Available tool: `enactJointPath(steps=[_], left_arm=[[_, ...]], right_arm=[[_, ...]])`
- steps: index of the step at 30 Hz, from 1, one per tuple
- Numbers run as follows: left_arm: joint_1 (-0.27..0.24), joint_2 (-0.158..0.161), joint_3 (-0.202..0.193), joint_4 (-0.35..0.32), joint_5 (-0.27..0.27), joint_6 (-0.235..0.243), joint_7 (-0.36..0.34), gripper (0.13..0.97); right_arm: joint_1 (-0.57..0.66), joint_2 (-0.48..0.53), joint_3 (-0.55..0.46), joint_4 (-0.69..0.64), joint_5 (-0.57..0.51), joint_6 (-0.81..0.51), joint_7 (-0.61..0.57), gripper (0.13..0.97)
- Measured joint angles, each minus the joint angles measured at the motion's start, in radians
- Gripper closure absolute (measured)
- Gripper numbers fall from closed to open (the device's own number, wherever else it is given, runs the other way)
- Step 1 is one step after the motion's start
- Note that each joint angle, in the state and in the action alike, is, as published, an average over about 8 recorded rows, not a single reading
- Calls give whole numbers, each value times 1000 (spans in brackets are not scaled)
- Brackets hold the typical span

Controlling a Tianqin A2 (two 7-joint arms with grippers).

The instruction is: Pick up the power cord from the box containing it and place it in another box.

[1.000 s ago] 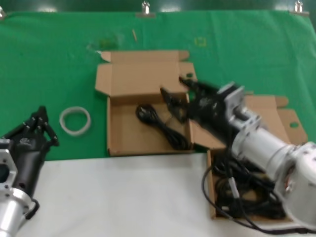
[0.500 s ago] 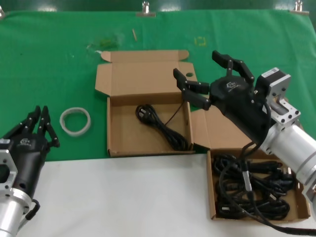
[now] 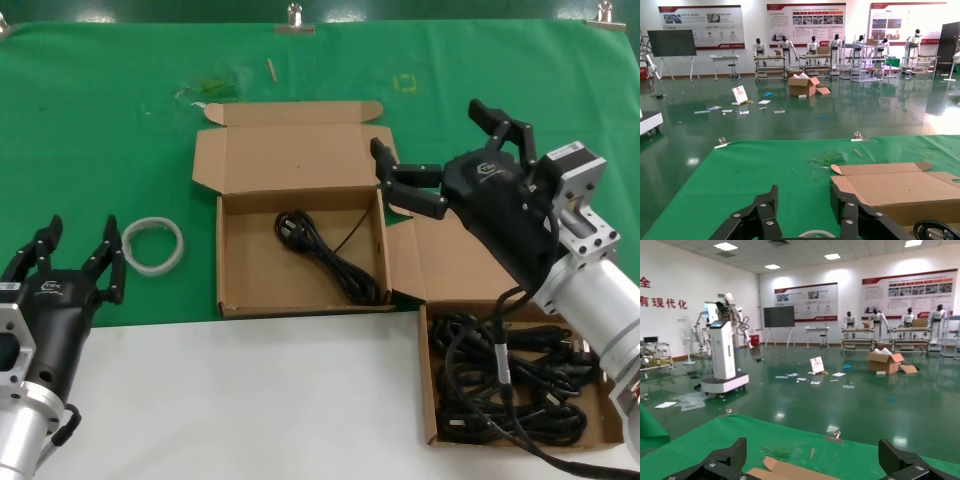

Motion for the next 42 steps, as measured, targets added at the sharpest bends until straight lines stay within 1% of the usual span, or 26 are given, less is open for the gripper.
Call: enactJointPath(steps=[3, 4, 9, 12, 13, 21, 25, 33, 42], left_arm=[[0, 0, 0, 0, 0, 0, 0, 708], [0, 0, 0, 0, 0, 0, 0, 708], [0, 0, 0, 0, 0, 0, 0, 576], [0, 0, 0, 0, 0, 0, 0, 496], [0, 0, 0, 0, 0, 0, 0, 496], [0, 0, 0, 0, 0, 0, 0, 309], [0, 0, 0, 0, 0, 0, 0, 309], [0, 0, 0, 0, 0, 0, 0, 189], [0, 0, 0, 0, 0, 0, 0, 134]], right_arm=[[-21, -19, 31, -4, -23, -4, 0, 213], [-28, -25, 41, -5, -31, -5, 1, 203], [-63, -55, 92, -12, -68, -12, 1, 149], [-83, -73, 123, -16, -90, -16, 2, 144], [-90, -80, 133, -17, -98, -17, 2, 142], [-146, -128, 214, -27, -158, -28, 3, 129], [-174, -153, 254, -32, -188, -33, 4, 129], [-229, -201, 335, -43, -248, -43, 5, 129], [-291, -256, 427, -55, -316, -55, 6, 129]])
